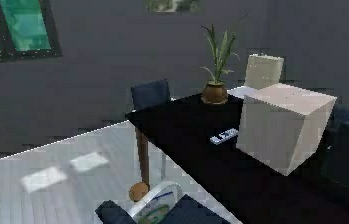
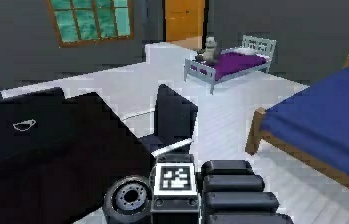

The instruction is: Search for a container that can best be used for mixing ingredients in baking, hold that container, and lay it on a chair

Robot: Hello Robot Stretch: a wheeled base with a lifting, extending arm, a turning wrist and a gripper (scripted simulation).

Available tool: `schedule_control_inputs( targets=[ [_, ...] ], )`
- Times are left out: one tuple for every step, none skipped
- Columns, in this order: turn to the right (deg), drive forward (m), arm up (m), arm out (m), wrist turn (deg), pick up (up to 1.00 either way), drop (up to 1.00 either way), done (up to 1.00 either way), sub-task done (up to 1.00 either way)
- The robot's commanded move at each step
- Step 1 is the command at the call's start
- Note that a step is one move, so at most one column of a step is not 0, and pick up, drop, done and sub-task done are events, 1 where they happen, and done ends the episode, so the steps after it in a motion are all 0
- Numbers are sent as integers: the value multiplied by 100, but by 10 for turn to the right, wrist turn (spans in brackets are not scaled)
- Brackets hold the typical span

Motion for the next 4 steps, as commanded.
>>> schedule_control_inputs(
  targets=[
    [450, 0, 0, 0, 0, 0, 0, 0, 0],
    [150, 0, 0, 0, 0, 0, 0, 0, 0],
    [-450, 0, 0, 0, 0, 0, 0, 0, 0],
    [-450, 0, 0, 0, 0, 0, 0, 0, 0]
  ],
)
